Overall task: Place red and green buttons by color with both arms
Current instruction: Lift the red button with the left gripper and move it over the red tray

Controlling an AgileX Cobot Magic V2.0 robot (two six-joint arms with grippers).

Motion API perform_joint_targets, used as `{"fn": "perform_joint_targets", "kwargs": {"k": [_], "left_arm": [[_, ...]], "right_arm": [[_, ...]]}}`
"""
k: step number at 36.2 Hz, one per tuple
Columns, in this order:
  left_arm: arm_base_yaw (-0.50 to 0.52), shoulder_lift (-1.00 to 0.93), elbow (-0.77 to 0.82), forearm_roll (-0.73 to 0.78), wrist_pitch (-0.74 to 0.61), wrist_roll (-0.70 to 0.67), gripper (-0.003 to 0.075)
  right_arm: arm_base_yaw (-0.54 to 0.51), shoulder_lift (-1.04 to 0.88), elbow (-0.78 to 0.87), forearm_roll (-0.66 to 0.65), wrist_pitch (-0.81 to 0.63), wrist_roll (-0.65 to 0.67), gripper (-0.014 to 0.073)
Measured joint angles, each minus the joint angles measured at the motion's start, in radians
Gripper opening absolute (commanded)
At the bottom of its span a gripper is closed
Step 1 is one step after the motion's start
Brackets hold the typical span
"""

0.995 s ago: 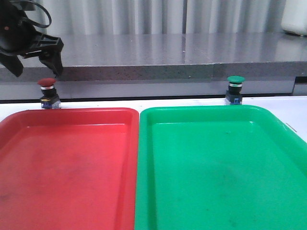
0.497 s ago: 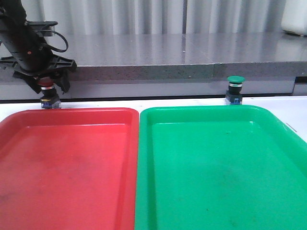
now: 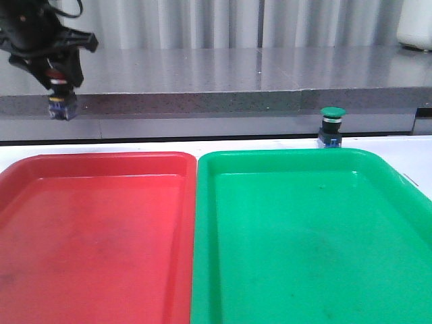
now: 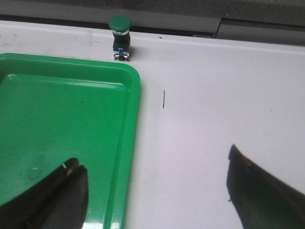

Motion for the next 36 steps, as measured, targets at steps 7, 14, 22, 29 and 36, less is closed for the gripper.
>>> {"fn": "perform_joint_targets", "kwargs": {"k": [7,14,22,29,36], "left_arm": [[0.000,-0.249,0.206,-0.059,-0.001,0.000,0.0293],[0.000,-0.508,0.526,-0.099,-0.044,-0.002,0.0293],[-0.098,-0.637,0.812,-0.119,-0.128,0.000,0.0293],[-0.212,-0.618,0.906,-0.126,-0.225,0.000,0.0293],[-0.261,-0.549,0.914,-0.126,-0.308,0.000,0.0293]], "right_arm": [[0.000,0.000,0.000,0.000,0.000,0.000,0.0612],[0.000,0.000,0.000,0.000,0.000,0.000,0.0612],[0.000,0.000,0.000,0.000,0.000,0.000,0.0612],[0.000,0.000,0.000,0.000,0.000,0.000,0.0612],[0.000,0.000,0.000,0.000,0.000,0.000,0.0612]]}}
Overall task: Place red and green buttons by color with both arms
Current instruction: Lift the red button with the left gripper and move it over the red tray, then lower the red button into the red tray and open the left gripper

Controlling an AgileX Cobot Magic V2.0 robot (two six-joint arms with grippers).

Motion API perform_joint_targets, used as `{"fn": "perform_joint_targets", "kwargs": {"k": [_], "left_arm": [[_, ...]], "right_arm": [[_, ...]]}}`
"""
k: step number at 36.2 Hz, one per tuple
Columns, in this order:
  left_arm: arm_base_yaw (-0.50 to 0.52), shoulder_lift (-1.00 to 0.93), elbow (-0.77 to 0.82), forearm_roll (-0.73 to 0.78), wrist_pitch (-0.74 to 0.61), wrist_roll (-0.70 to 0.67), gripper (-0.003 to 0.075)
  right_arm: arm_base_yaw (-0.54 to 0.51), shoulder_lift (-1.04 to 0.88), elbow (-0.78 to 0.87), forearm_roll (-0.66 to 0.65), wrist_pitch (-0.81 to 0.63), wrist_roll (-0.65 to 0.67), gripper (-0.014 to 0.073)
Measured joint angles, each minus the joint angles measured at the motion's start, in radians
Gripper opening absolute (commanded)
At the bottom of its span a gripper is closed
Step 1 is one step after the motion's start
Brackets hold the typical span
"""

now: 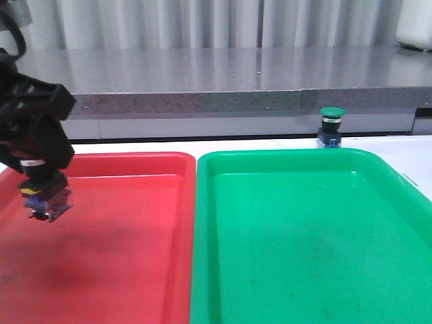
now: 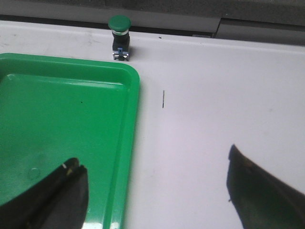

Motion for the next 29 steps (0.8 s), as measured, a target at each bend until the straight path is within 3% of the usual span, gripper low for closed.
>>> {"fn": "perform_joint_targets", "kwargs": {"k": [10,20,29], "left_arm": [[0.000,0.096,0.000,0.000,-0.083,0.000,0.0308],[-0.002,0.105,0.000,-0.001,-0.090,0.000,0.0494],[-0.002,0.105,-0.005,-0.002,-0.071,0.000,0.0505]], "right_arm": [[0.000,0.000,0.000,0.000,0.000,0.000,0.0612],[0.000,0.000,0.000,0.000,0.000,0.000,0.0612],[0.000,0.000,0.000,0.000,0.000,0.000,0.0612]]}}
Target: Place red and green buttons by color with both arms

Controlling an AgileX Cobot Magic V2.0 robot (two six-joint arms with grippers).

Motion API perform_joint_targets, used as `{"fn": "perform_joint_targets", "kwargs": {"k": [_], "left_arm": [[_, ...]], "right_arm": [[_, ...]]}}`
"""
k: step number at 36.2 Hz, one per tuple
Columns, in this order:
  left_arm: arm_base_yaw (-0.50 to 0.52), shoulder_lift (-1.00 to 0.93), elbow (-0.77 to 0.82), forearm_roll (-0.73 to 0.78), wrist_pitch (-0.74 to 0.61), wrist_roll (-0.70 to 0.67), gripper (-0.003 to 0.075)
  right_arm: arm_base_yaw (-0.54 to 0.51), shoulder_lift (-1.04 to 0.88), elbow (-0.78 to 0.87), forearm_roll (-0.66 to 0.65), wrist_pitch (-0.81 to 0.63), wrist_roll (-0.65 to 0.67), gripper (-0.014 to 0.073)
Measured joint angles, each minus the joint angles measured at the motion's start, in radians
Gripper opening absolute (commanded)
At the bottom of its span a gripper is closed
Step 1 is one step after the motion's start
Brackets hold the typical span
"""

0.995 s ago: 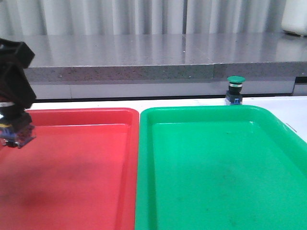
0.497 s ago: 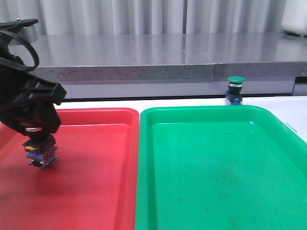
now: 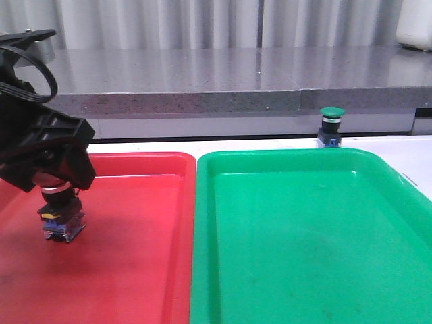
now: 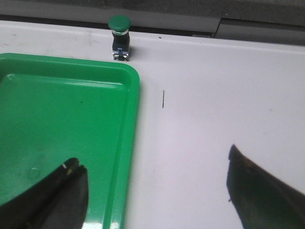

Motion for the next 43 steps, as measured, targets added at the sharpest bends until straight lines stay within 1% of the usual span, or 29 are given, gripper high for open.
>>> {"fn": "perform_joint_targets", "kwargs": {"k": [4,10,25,30,33,38,43], "left_arm": [[0.000,-0.019,-0.016,0.000,0.030,0.000,0.0505],[0.000,-0.134,-0.018,0.000,0.084,0.000,0.0502],[0.000,-0.637,-0.023,0.046,0.303,0.006,0.0502],[0.000,-0.783,-0.023,0.052,0.366,0.001,0.0502],[0.000,-0.851,-0.023,0.064,0.401,-0.025,0.0502],[0.000,-0.934,-0.023,0.111,0.487,-0.072,0.0502],[0.000,-0.980,-0.023,0.140,0.550,-0.084,0.0502]], "right_arm": [[0.000,0.000,0.000,0.000,0.000,0.000,0.0612],[0.000,0.000,0.000,0.000,0.000,0.000,0.0612],[0.000,0.000,0.000,0.000,0.000,0.000,0.0612],[0.000,0.000,0.000,0.000,0.000,0.000,0.0612],[0.000,0.000,0.000,0.000,0.000,0.000,0.0612],[0.000,0.000,0.000,0.000,0.000,0.000,0.0612],[0.000,0.000,0.000,0.000,0.000,0.000,0.0612]]}}
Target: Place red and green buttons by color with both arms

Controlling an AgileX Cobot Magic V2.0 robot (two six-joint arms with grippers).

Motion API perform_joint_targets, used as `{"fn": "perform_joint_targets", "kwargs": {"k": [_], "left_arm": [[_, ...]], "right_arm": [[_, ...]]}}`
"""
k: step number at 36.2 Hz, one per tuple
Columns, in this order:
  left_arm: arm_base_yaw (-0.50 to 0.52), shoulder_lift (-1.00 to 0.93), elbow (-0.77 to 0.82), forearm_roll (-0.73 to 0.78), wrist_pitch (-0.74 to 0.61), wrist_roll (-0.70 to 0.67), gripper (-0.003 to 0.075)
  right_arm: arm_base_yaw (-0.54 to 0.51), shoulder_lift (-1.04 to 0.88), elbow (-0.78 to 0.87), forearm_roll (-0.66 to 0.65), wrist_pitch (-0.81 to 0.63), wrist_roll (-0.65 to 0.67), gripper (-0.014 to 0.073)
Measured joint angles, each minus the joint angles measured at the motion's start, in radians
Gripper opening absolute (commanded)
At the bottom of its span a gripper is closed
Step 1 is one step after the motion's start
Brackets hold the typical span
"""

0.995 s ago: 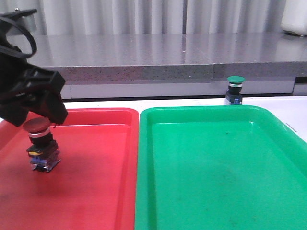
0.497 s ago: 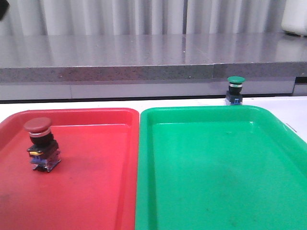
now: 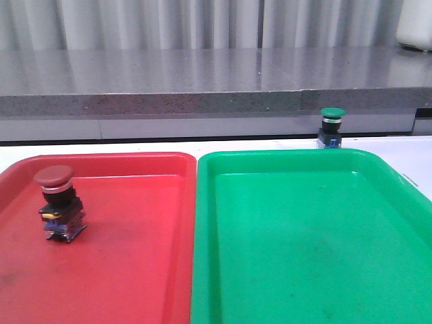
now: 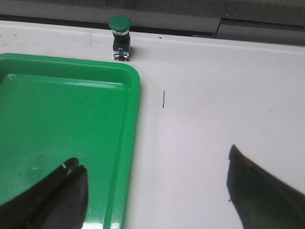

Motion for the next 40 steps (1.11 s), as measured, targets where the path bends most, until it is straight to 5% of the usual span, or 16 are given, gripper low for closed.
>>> {"fn": "perform_joint_targets", "kwargs": {"k": [24,40], "left_arm": [[0.000,-0.012,0.056,0.149,0.003,-0.128,0.0502],[0.000,-0.012,0.056,0.149,0.000,-0.130,0.0502]], "right_arm": [[0.000,0.025,-0.003,0.050,-0.017,0.000,0.0612],[0.000,0.398,-0.217,0.114,-0.002,-0.047,0.0612]]}}
